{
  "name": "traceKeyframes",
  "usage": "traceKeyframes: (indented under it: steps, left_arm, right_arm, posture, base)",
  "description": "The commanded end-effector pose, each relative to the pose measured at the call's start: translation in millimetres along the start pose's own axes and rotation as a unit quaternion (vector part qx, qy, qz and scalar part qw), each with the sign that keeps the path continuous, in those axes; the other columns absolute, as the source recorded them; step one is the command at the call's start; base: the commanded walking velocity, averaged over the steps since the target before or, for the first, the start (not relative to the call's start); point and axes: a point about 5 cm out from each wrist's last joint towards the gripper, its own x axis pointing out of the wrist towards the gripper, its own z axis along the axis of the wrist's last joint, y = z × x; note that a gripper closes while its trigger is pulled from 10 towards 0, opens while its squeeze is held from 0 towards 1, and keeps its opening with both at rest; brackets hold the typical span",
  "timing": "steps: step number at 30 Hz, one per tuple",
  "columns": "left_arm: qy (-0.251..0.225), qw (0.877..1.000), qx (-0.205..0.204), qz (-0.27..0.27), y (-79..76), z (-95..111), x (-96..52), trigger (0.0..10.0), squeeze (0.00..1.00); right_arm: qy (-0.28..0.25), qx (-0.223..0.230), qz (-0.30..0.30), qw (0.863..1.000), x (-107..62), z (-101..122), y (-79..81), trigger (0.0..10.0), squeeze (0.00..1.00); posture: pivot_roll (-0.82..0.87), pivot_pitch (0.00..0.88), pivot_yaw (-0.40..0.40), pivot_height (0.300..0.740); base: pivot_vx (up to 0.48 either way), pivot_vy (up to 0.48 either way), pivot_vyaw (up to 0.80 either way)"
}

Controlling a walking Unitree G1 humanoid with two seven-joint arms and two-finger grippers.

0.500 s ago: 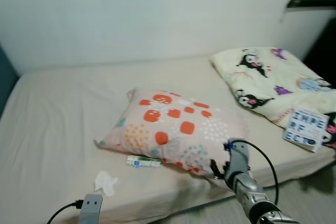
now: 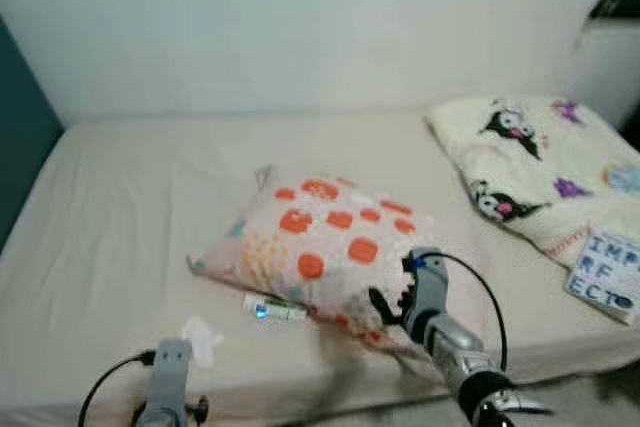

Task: Clean up the room

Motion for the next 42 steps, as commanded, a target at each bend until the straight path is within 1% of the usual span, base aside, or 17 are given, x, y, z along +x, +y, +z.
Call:
traceKeyframes:
  steps: [1,5,9,12,17,19,22,24,25,26,27,29,30,33,36,41,42]
  left_arm:
    - [0.009,1.0,-0.011,0.016,6.5,-7.2,-1.5,10.0,0.0]
    - [0.004,1.0,-0.012,0.023,7.9,-4.1,-1.0,10.0,0.0]
    - [0.0,1.0,-0.009,0.029,8.9,-1.3,-0.4,10.0,0.0]
    - [-0.001,1.0,-0.008,0.03,8.6,-0.4,-0.2,10.0,0.0]
    - [-0.006,1.0,-0.015,0.01,1.3,2.7,0.5,10.0,0.0]
    - [-0.018,0.999,-0.021,-0.027,-9.5,7.4,0.9,10.0,0.0]
    - [-0.018,0.999,-0.021,-0.027,-9.5,7.4,0.9,10.0,0.0]
    - [-0.056,0.996,-0.025,-0.069,-22.3,24.9,2.0,10.0,0.0]
    - [-0.056,0.996,-0.025,-0.069,-22.3,24.9,2.0,10.0,0.0]
    - [-0.083,0.993,-0.023,-0.084,-27.5,38.0,2.5,10.0,0.0]
    - [-0.083,0.993,-0.023,-0.084,-27.5,38.0,2.5,10.0,0.0]
    - [-0.115,0.988,-0.016,-0.098,-33.1,54.4,2.7,10.0,0.0]
    - [-0.115,0.988,-0.016,-0.098,-33.1,54.4,2.7,10.0,0.0]
    - [-0.16,0.98,0.041,-0.111,-43.6,76.6,1.2,10.0,0.0]
    - [-0.173,0.977,0.059,-0.114,-47.7,82.7,0.4,10.0,0.0]
    - [-0.175,0.978,0.017,-0.115,-50.7,88.2,0.4,10.0,0.0]
    - [-0.175,0.978,0.017,-0.115,-50.7,88.2,0.4,10.0,0.0]
  right_arm:
    - [-0.012,-0.003,0.031,0.999,3.1,3.5,10.7,10.0,0.0]
    - [-0.014,0.001,0.047,0.999,3.5,4.0,13.9,10.0,0.0]
    - [-0.004,-0.01,0.079,0.997,3.0,-0.5,20.4,10.0,0.0]
    - [-0.001,-0.016,0.082,0.996,3.0,-1.1,21.3,10.0,0.0]
    - [-0.019,-0.01,0.047,0.999,3.6,3.9,16.4,10.0,0.0]
    - [0.0,-0.024,0.008,1.0,4.2,3.6,9.7,10.0,0.0]
    - [0.0,-0.024,0.008,1.0,4.2,3.6,9.7,10.0,0.0]
    - [0.005,-0.027,-0.011,1.0,4.0,5.5,4.4,10.0,0.0]
    - [0.005,-0.027,-0.011,1.0,4.0,5.5,4.4,10.0,0.0]
    - [0.0,-0.025,-0.011,1.0,4.0,7.5,3.6,10.0,0.0]
    - [0.0,-0.025,-0.011,1.0,4.0,7.5,3.6,10.0,0.0]
    - [-0.008,-0.022,-0.004,1.0,4.2,10.2,4.6,10.0,0.0]
    - [-0.008,-0.022,-0.004,1.0,4.2,10.2,4.6,10.0,0.0]
    - [-0.016,-0.023,0.014,1.0,5.8,11.8,11.6,10.0,0.0]
    - [-0.017,-0.022,0.02,0.999,6.3,10.5,15.5,10.0,0.0]
    - [-0.014,-0.023,0.023,0.999,5.8,6.2,18.7,10.0,0.0]
    - [-0.014,-0.023,0.023,0.999,5.8,6.2,18.7,10.0,0.0]
  posture:
    - [-0.16,0.079,-0.029,0.74]
    - [-0.16,0.08,-0.028,0.74]
    - [-0.16,0.084,-0.027,0.74]
    - [-0.17,0.088,-0.027,0.74]
    - [-0.17,0.094,-0.026,0.74]
    - [-0.17,0.096,-0.027,0.74]
    - [-0.17,0.096,-0.027,0.74]
    - [-0.18,0.095,-0.034,0.73]
    - [-0.18,0.095,-0.034,0.73]
    - [-0.18,0.095,-0.035,0.725]
    - [-0.18,0.095,-0.035,0.725]
    - [-0.18,0.095,-0.035,0.715]
    - [-0.18,0.095,-0.035,0.715]
    - [-0.18,0.097,-0.03,0.7]
    - [-0.18,0.1,-0.028,0.69]
    - [-0.19,0.103,-0.025,0.675]
    - [-0.19,0.103,-0.025,0.675]
  base:
    - [0.0,0.0,0.8]
    - [0.0,0.0,0.8]
    - [0.0,0.0,0.8]
    - [0.0,0.0,0.8]
    - [0.0,0.0,0.55]
    - [0.0,0.0,0.0]
    - [0.0,0.0,0.0]
    - [0.0,0.0,0.0]
    - [0.0,0.0,0.0]
    - [0.0,0.0,0.0]
    - [0.0,0.0,0.0]
    - [0.0,0.0,0.0]
    - [0.0,0.0,0.0]
    - [0.0,0.0,0.0]
    - [0.0,0.0,0.0]
    - [0.0,0.0,0.0]
    - [0.0,0.0,0.0]
